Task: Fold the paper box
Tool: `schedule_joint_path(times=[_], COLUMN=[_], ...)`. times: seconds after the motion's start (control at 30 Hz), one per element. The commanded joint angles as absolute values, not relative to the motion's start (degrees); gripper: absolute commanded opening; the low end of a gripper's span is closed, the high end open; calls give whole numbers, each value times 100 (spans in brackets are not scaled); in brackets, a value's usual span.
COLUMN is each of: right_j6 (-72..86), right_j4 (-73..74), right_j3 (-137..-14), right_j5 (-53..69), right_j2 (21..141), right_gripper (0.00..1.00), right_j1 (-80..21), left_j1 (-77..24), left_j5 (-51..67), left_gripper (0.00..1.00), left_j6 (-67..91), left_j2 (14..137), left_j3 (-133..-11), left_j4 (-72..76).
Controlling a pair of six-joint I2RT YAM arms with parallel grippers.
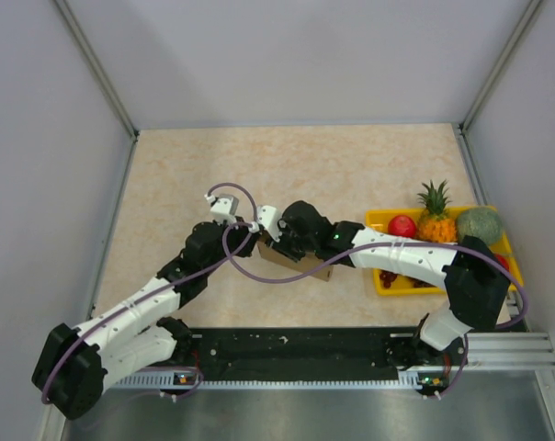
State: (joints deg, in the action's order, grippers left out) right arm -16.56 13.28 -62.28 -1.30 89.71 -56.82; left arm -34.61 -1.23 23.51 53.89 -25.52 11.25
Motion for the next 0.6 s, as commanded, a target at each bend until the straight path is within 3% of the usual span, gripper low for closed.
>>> schedule_joint_path(times=[0.0, 0.07, 0.3, 0.4, 0.57], right_j6=[-1521, -1512, -1555, -1547, -1494], right_j4=[1204, 1204, 1257, 1257, 1248], right_j3=[-6205, -6223, -6240, -6258, -6293], right_j5=[-114, -62, -88, -70, -18], right_j2=[9079, 9105, 9088, 9079, 9105], right_gripper=[27, 27, 25, 24, 24], right_j1=[-5467, -5467, -5458, -5467, -5467], left_j1=[-3419, -3419, -3410, -3410, -3410], left_j5=[-484, -588, -124, -79, 176], left_gripper=[20, 27, 31, 19, 9], left_j6=[2065, 2222, 2110, 2030, 1933], left_j2=[5598, 5712, 5889, 5827, 5765], left_j3=[-2698, -2970, -3480, -3358, -2927], left_j4=[-269, -482, -826, -721, -44])
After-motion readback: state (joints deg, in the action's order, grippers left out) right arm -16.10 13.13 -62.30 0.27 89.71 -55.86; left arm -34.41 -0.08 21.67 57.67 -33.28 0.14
